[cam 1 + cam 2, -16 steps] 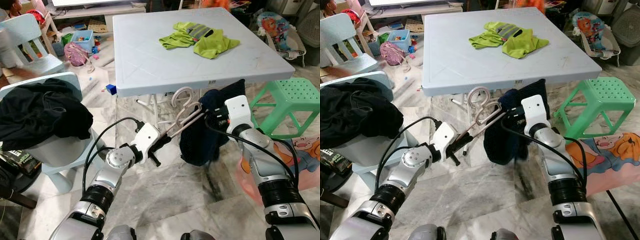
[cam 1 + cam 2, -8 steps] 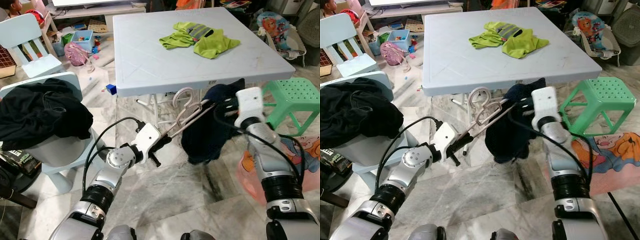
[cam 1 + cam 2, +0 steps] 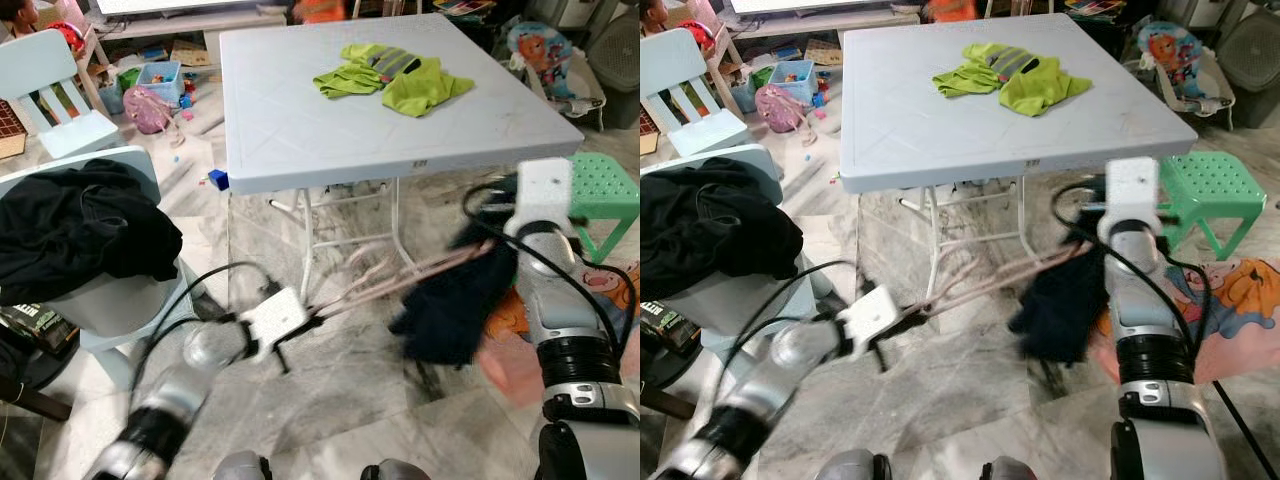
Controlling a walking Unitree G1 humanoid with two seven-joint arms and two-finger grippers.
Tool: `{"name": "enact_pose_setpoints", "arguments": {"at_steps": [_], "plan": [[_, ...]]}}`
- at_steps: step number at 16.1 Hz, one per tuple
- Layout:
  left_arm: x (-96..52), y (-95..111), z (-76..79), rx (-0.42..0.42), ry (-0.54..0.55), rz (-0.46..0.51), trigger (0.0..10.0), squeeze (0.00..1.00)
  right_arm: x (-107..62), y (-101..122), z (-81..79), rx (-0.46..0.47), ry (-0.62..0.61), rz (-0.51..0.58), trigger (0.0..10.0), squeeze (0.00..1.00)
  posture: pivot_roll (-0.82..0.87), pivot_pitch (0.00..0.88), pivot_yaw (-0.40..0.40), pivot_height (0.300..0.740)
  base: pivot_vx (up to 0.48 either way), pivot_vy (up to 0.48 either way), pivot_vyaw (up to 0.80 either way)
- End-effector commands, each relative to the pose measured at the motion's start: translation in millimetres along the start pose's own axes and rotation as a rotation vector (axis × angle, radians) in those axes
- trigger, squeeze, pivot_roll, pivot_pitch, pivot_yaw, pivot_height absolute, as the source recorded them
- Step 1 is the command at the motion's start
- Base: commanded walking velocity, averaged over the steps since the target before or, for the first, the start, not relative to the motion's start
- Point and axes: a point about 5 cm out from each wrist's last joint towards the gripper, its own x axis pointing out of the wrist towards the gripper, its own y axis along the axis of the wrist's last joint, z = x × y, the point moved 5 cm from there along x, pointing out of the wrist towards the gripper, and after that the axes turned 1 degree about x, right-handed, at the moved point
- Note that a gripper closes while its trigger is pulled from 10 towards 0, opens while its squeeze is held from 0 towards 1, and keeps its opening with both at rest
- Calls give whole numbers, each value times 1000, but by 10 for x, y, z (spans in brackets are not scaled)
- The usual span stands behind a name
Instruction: Hang hanger
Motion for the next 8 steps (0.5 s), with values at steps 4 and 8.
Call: {"name": "enact_pose_setpoints", "arguments": {"at_steps": [4, 8], "plan": [[-254, 127, -240, -46, 246, 91, 0, 0, 33, 141, 225, -46, -115, 52, 0, 0, -23, 0, 13, 740, 0, 0, 0], [-555, 96, -576, -105, 648, 84, 10000, 0, -105, -54, 52, 9, 46, 39, 0, 0, -11, 0, 11, 740, 0, 0, 0]]}}
